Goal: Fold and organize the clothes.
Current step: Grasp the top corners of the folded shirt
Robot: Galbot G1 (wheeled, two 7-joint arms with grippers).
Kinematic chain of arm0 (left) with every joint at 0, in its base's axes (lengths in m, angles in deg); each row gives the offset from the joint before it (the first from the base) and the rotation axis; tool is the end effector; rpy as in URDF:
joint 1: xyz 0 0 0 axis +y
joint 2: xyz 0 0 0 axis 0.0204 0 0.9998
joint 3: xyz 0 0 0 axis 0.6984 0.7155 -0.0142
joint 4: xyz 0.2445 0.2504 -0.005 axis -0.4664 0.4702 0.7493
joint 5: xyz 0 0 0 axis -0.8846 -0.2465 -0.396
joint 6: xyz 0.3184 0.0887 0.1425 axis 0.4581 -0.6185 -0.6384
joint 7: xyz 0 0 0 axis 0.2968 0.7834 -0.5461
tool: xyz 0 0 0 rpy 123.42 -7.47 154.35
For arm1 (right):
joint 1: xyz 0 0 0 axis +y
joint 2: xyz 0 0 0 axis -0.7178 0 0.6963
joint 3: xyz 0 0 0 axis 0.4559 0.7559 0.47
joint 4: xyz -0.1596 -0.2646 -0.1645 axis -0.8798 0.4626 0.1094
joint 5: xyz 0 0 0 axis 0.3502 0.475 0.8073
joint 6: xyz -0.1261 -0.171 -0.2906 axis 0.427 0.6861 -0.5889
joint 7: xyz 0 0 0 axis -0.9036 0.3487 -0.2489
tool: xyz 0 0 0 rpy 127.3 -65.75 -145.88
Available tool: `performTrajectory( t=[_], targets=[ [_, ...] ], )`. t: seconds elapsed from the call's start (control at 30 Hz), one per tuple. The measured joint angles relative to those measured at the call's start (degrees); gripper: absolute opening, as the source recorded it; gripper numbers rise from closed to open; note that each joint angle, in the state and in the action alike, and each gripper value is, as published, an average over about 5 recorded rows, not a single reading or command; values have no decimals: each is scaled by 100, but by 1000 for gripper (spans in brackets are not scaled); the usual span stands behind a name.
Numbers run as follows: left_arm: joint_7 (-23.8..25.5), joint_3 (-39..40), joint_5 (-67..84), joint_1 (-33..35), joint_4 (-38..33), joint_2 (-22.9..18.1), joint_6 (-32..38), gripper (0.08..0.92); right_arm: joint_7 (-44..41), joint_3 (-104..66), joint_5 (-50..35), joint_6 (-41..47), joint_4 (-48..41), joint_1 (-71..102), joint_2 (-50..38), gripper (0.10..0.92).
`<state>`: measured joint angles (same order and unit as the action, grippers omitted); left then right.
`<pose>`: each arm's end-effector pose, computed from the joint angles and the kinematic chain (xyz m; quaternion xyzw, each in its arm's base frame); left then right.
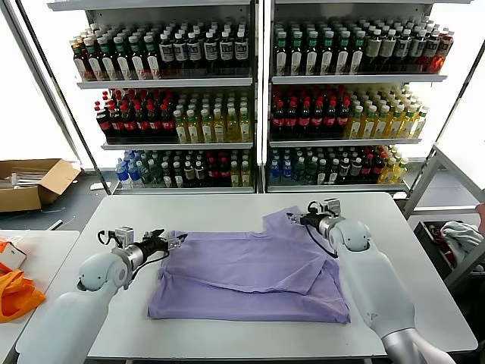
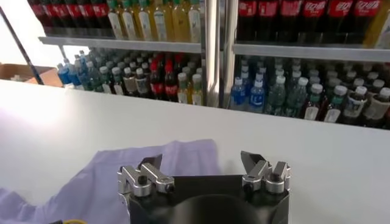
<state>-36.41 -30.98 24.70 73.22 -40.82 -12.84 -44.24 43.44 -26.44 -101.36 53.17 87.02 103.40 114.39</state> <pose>0.4355 0.1425 -0.3020 -0.1699 -0.9427 0.0133 0.2869 0.5371 -0.0530 -0.2886 0.1637 -0.9427 0.0268 0.2894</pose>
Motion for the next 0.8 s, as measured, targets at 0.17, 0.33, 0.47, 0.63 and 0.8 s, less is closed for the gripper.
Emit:
performTrajectory(
  t=[0.17,0.33,0.47,0.63,0.8],
  targets=[
    [11,45,-56,-37,118,-47,-42,716,40,57,-30,-18,-94,-16,66,612],
    [2,47,-88,-36,173,-77,-96,577,105,117,-119,-33,-75,-14,84,464],
    [2,81,-79,-46,176,-68,-133,456,167,147,-219,-27,24,-36,108,360],
    [17,102,-57,-57,165,-45,-165,317,254,139,-364,-47,177,-40,129,222],
    [-5,84,-19,-27,115,-8,-164,170,362,99,-558,-40,408,16,86,112]
  ],
)
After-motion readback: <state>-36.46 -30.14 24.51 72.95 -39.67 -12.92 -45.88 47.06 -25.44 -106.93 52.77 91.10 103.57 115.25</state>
